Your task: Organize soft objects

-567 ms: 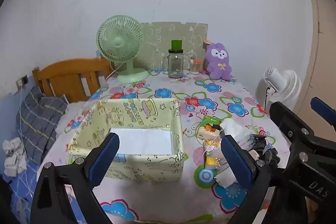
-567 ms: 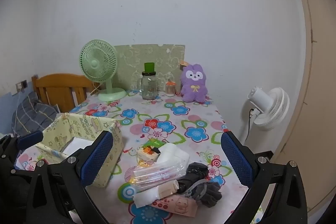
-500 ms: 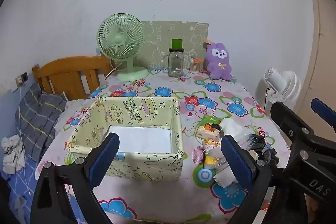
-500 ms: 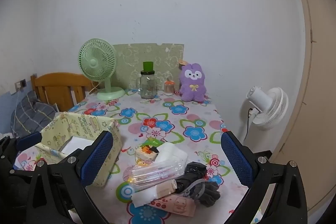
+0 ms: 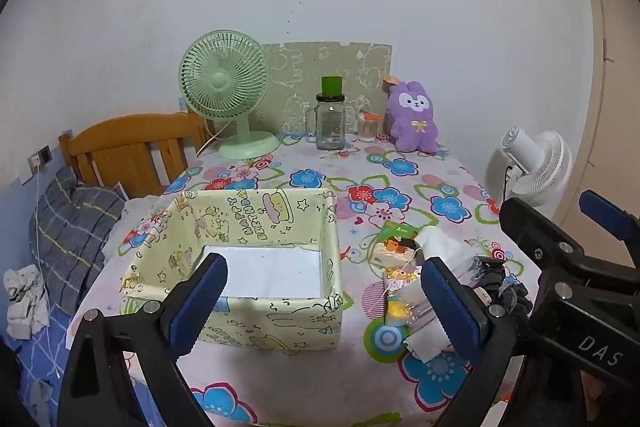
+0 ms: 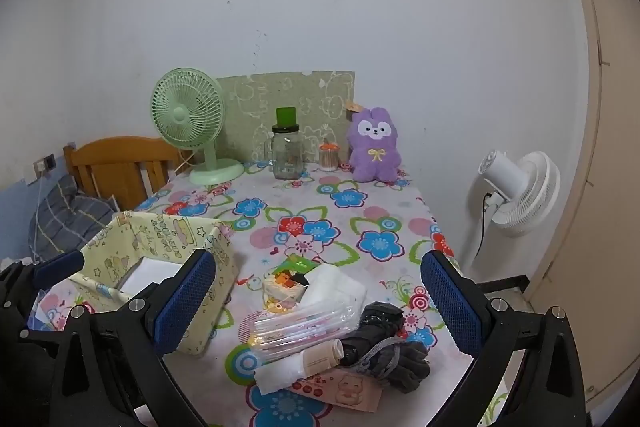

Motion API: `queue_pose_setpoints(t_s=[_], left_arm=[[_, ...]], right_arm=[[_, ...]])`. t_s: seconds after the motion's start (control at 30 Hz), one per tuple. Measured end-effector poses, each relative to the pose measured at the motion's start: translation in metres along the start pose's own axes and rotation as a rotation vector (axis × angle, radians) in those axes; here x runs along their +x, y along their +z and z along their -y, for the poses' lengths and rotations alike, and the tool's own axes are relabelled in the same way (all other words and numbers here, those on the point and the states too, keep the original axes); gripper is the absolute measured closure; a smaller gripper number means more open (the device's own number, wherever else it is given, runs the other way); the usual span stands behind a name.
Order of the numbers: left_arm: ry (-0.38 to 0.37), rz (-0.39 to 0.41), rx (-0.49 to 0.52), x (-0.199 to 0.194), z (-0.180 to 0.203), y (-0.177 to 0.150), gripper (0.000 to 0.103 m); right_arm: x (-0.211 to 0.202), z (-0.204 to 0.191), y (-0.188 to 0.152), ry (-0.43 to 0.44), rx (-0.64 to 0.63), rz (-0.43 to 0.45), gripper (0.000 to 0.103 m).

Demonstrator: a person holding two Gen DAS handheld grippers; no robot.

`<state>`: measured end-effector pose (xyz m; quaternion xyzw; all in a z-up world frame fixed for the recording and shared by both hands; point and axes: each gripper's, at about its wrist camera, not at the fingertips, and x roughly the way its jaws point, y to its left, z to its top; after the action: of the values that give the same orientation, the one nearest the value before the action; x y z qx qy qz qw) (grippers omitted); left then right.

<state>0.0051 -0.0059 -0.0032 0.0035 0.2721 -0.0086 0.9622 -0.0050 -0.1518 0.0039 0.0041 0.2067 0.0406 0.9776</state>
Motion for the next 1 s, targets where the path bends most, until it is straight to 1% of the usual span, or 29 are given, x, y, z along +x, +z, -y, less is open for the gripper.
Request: queue_pose_setpoints(t_s=[0.27, 0.57, 1.0], left_arm=[[-0.012, -0.012, 0.000, 0.0021, 0.0023, 0.0011, 0.005], [-0.009, -0.006, 0.010, 0.0015, 0.0056, 0.0012, 0.005], [-0.007, 0.000, 0.012, 0.0016, 0.0078, 0.0014, 0.005]], right_arm=[[0.0024, -0.0008, 0.0019, -0.013, -0.005, -0.010, 0.000], [0.0002, 0.0008, 0.0030, -0.044, -0.008, 0.001, 0.000], [-0.0037, 0.0021, 0.0054, -0.056, -0.012, 0.009, 0.000]])
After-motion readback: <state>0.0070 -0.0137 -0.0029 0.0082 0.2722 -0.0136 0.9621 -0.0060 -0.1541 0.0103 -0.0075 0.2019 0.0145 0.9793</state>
